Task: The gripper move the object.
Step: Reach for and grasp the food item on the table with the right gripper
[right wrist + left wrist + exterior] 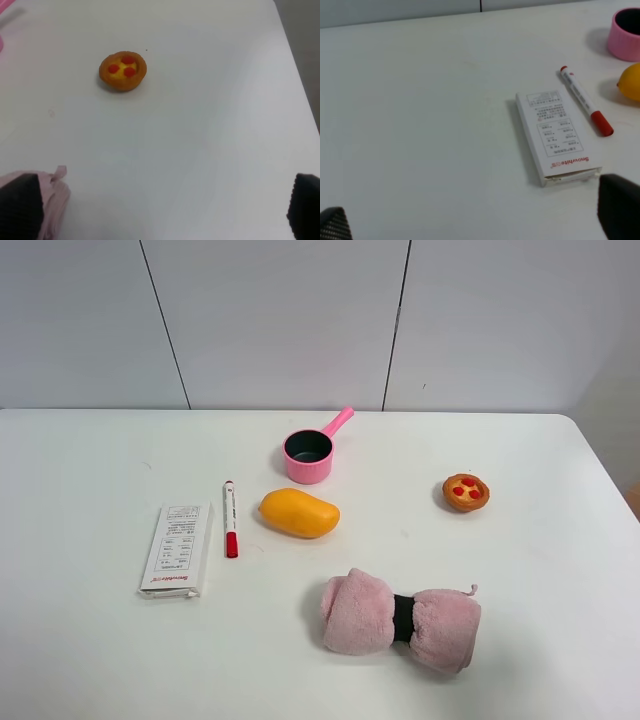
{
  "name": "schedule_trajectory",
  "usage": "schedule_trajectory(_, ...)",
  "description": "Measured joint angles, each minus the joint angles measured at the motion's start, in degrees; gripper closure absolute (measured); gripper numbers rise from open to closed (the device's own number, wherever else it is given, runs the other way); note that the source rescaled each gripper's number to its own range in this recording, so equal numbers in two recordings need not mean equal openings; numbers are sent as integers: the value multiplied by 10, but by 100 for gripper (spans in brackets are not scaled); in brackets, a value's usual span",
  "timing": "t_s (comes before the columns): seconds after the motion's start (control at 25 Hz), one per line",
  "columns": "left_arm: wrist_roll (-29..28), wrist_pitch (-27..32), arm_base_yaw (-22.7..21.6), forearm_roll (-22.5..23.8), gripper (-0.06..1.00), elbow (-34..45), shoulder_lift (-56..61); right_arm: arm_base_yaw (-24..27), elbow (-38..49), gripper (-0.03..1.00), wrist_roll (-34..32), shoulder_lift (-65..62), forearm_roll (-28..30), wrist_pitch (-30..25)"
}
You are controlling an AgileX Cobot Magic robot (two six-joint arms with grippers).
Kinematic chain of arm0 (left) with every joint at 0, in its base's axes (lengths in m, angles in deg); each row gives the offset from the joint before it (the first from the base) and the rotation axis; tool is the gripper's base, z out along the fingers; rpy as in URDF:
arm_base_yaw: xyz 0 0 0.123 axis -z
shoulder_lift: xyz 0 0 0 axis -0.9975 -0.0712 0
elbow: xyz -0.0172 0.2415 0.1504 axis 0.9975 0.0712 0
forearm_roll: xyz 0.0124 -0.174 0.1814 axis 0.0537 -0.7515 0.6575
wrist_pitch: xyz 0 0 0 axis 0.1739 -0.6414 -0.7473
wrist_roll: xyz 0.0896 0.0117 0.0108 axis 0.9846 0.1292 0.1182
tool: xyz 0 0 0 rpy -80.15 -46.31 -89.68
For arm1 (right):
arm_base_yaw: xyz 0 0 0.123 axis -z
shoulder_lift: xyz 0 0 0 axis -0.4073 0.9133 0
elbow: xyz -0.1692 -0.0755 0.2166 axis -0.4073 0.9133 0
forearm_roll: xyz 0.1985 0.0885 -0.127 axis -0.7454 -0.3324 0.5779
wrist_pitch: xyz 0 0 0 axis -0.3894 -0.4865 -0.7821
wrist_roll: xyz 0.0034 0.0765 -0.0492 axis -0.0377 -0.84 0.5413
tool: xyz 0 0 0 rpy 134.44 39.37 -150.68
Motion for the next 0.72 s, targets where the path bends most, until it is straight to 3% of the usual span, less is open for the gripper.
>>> schedule_trajectory(0.44, 0, 0, 0, 0, -6, 0, 0, 0, 0, -3, -8, 2, 0, 0)
schedule_trajectory(0.72, 0, 0, 0, 0, -6, 0, 0, -3, -11, -3, -33, 110, 1, 6)
